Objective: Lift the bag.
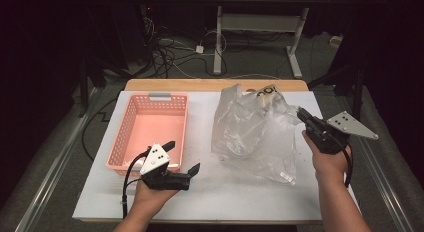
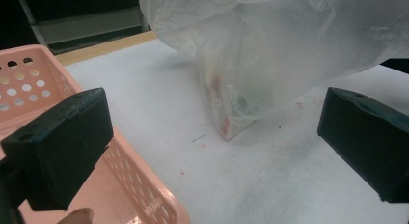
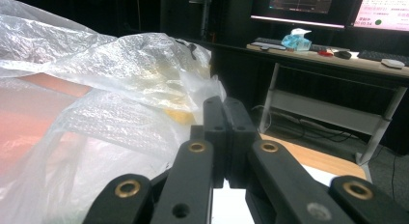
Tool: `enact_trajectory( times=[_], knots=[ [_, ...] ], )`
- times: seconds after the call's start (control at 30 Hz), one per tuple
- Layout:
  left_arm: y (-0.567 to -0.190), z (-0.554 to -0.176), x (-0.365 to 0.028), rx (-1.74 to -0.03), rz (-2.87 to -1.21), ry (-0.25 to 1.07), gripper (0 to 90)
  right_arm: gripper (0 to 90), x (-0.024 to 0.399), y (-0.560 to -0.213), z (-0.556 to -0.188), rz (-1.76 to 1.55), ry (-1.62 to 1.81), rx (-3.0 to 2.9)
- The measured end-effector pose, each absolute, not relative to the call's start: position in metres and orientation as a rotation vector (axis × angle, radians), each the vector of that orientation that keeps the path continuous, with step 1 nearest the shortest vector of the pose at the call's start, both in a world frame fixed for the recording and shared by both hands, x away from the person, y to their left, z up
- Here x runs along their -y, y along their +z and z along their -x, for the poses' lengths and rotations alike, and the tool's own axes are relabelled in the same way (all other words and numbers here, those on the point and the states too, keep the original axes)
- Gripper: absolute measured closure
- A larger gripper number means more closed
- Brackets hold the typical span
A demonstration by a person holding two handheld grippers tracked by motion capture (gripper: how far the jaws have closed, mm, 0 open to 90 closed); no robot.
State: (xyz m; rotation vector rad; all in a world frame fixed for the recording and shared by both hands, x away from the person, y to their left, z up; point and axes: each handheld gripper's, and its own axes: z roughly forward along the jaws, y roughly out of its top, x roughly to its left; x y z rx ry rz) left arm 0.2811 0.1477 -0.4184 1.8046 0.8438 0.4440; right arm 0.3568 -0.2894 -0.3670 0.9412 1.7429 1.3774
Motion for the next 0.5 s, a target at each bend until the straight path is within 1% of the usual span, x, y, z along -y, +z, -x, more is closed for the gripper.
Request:
enact_trajectory(
  times=[0.2,0.37,0.5],
  knots=[
    [-0.423,-0.281,-0.147,-0.860,-1.834,0.444,0.0,89.6,0.294,-0.367,-0.350,-0.936,1.387,-1.750],
    [-0.425,-0.280,-0.147,-0.872,-1.842,0.446,0.0,82.8,0.296,-0.364,-0.346,-0.922,1.410,-1.750],
    [-0.426,-0.280,-0.148,-0.879,-1.843,0.448,0.0,79.4,0.298,-0.360,-0.342,-0.919,1.426,-1.745]
  ],
)
